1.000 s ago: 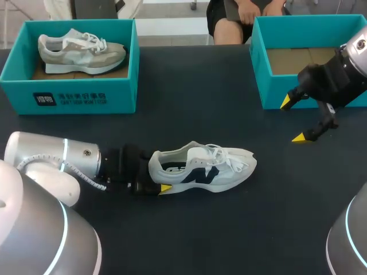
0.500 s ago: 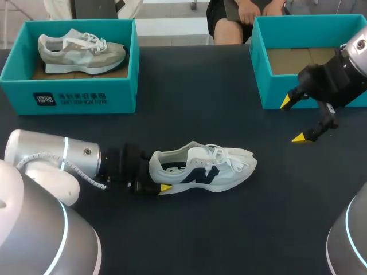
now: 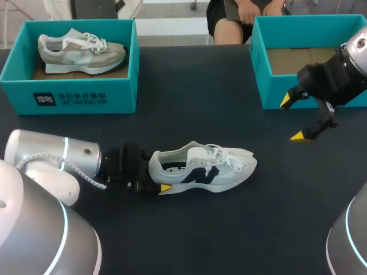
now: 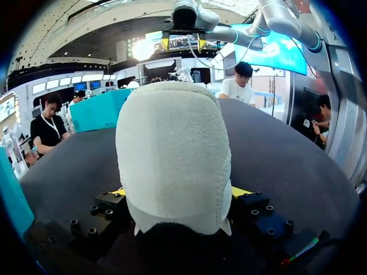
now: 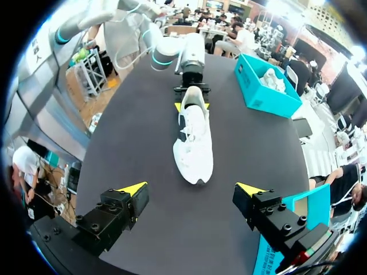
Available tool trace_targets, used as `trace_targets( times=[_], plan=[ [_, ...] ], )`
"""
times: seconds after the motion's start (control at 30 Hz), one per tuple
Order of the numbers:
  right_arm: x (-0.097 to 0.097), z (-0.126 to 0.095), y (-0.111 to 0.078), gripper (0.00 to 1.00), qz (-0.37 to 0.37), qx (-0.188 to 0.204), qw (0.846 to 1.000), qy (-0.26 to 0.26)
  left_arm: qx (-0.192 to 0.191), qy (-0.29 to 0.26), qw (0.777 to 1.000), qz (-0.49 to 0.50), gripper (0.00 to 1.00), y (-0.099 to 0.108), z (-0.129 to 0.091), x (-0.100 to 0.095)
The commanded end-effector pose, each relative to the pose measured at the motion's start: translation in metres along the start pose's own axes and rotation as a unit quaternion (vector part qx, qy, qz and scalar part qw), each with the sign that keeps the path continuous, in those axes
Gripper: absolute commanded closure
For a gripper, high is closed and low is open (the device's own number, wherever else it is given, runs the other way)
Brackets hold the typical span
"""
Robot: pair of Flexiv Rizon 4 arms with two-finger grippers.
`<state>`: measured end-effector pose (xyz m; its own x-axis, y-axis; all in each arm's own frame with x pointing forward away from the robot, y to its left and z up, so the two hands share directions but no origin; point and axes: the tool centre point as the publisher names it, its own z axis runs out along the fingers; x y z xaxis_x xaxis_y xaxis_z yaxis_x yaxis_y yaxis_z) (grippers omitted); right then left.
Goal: Take the shoe out of the shoebox, open the shoe tongue, remove and reinsert the insole, then place the shoe into the shoebox
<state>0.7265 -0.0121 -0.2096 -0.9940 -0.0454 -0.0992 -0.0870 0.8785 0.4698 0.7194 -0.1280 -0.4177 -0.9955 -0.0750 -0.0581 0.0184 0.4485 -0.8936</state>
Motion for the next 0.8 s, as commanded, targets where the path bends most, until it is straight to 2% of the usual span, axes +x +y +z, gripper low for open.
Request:
trace_targets(
  times=[0.03, 0.1, 0.13, 0.27, 0.47, 0.57, 0.6, 0.67, 0.7, 0.8],
  plan=[
    [-0.016, 0.005, 0.034, 0.0, 0.038, 0.037, 0.999, 0.006, -0.001, 0.0, 1.0, 0.0, 1.0, 0.001, 0.003, 0.002],
    [-0.018, 0.007, 0.044, 0.0, 0.072, 0.052, 0.996, 0.013, -0.001, 0.0, 1.0, 0.0, 1.0, 0.001, 0.003, 0.002],
    [-0.018, 0.008, 0.048, 0.0, 0.091, 0.046, 0.995, -0.002, -0.001, 0.0, 1.0, 0.0, 1.0, 0.001, 0.003, 0.002],
    [-0.014, 0.014, 0.064, 0.0, 0.189, 0.065, 0.979, -0.032, -0.001, 0.0, 1.0, 0.0, 1.0, 0.001, 0.003, 0.002],
    [-0.008, 0.034, 0.088, 0.0, 0.245, 0.111, 0.961, -0.065, -0.001, 0.0, 1.0, 0.0, 1.0, 0.001, 0.003, 0.002],
    [-0.003, 0.045, 0.1, 0.0, 0.297, 0.136, 0.942, -0.075, -0.001, 0.0, 1.0, 0.0, 1.0, 0.001, 0.003, 0.002],
    [-0.001, 0.048, 0.104, 0.0, 0.327, 0.141, 0.931, -0.075, -0.001, 0.0, 1.0, 0.0, 1.0, 0.001, 0.003, 0.002],
    [0.005, 0.057, 0.11, 0.0, 0.414, 0.144, 0.898, -0.044, -0.001, 0.0, 1.0, 0.0, 1.0, 0.001, 0.003, 0.002],
    [0.007, 0.062, 0.113, 0.0, 0.441, 0.128, 0.888, -0.037, -0.001, 0.0, 1.0, 0.0, 1.0, 0.001, 0.003, 0.002],
    [0.007, 0.062, 0.113, 0.0, 0.441, 0.128, 0.888, -0.037, -0.001, 0.0, 1.0, 0.0, 1.0, 0.001, 0.003, 0.002]
  ],
)
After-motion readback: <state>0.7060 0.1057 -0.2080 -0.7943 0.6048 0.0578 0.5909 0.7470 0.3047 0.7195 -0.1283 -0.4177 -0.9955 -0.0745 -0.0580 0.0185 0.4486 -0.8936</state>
